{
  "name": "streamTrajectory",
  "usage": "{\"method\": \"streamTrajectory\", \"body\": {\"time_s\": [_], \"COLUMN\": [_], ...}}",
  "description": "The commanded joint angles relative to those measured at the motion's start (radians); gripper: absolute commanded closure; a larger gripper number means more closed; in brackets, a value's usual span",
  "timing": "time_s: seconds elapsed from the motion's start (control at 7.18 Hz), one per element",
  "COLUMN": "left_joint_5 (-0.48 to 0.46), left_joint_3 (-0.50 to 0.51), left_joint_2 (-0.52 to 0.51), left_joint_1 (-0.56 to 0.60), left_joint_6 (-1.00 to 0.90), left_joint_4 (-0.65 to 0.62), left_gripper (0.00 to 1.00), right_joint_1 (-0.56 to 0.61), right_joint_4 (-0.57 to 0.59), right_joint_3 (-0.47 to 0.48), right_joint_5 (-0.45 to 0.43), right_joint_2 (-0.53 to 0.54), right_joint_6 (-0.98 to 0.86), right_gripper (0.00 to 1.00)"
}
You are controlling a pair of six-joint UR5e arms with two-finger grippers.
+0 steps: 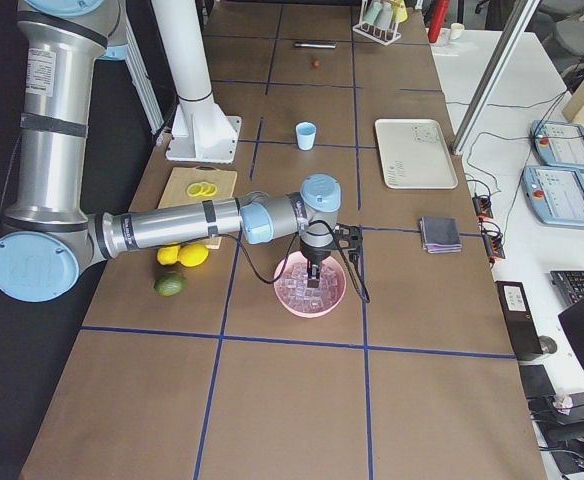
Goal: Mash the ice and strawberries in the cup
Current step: 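Grasp another ice cube in the bowl with the right gripper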
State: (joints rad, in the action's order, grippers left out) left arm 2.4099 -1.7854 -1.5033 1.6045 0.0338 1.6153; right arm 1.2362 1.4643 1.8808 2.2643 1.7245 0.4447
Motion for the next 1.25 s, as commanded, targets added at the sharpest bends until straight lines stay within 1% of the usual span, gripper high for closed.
{"method": "streamTrajectory", "body": {"time_s": [0.0,0.14,0.42,1.11], "left_joint_5": [0.0,0.0,0.0,0.002], "left_joint_3": [0.0,0.0,0.0,-0.002], "left_joint_2": [0.0,0.0,0.0,0.0], "left_joint_1": [0.0,0.0,0.0,0.0], "left_joint_6": [0.0,0.0,0.0,0.0], "left_joint_4": [0.0,0.0,0.0,0.0], "left_gripper": [0.0,0.0,0.0,0.0], "right_joint_1": [-0.046,-0.056,-0.058,-0.096], "right_joint_4": [0.001,0.002,0.002,0.001], "right_joint_3": [-0.021,-0.031,-0.051,-0.08], "right_joint_5": [-0.006,-0.026,-0.035,-0.037], "right_joint_2": [0.003,0.004,0.004,-0.002], "right_joint_6": [0.0,0.0,0.0,0.0], "right_gripper": [0.39,0.4,0.45,0.45]}}
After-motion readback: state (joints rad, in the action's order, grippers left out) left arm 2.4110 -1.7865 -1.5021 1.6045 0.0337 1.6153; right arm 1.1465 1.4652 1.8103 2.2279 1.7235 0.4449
